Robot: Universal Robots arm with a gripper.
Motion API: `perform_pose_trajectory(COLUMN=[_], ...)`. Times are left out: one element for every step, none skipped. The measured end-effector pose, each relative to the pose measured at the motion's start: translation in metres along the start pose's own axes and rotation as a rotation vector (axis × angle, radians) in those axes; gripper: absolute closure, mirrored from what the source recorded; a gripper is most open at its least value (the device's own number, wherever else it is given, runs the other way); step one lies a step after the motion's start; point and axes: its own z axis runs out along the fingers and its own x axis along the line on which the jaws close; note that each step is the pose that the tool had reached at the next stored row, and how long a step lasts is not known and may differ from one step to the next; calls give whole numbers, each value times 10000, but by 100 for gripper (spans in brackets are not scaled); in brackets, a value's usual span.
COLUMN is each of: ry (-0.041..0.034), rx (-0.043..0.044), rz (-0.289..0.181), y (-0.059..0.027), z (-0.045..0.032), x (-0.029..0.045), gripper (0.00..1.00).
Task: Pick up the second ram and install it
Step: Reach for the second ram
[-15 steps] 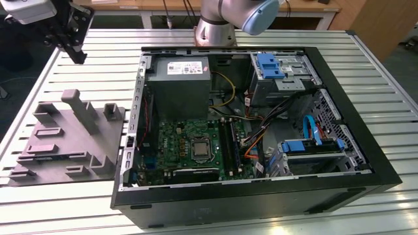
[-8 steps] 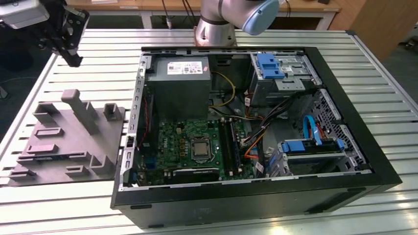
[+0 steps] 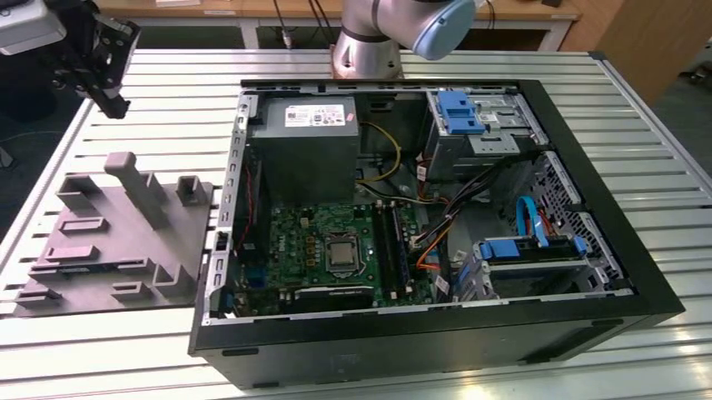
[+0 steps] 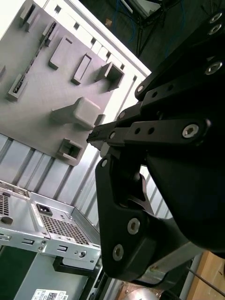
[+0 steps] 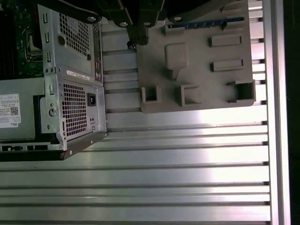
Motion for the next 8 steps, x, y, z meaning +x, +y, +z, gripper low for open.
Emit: perform_pose_trajectory(ry=[-1,0,-1,0,-1,0,0,-1], rx=[-1,0,-1,-1,-1,-1,0,-1], rz=[0,-1,-1,-1,-1,0,-1,-1], y=[-6,-12,-17,-23,-28,-33,-37,-42], z=[0,0,0,0,1,0,0,2], x=[16,32,49,67,86,105,126,144], gripper=[90,90,90,90,90,90,90,90])
